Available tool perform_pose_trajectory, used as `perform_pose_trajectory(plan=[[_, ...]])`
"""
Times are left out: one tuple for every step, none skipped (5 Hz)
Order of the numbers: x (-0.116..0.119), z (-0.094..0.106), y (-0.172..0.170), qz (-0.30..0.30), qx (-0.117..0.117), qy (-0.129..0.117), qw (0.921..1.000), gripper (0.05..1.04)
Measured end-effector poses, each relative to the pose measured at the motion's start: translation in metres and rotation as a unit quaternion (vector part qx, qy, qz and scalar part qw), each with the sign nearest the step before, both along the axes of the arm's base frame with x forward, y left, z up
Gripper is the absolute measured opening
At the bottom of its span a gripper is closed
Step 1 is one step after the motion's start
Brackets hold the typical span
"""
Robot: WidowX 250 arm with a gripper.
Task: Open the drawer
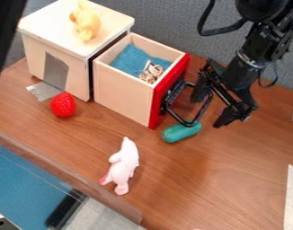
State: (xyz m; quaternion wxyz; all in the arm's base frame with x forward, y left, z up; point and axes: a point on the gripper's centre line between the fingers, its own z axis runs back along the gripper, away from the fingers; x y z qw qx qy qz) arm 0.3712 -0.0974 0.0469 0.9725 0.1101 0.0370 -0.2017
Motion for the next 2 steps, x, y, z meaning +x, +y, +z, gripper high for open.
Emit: perform_pose_trajectory(plan=[[-0.002,0.026,-0.005,0.000,-0.030,-0.023,0.9993,1.007],[-0.009,0.033,0.006,0.031,-0.061,-0.027,0.9973,1.001]])
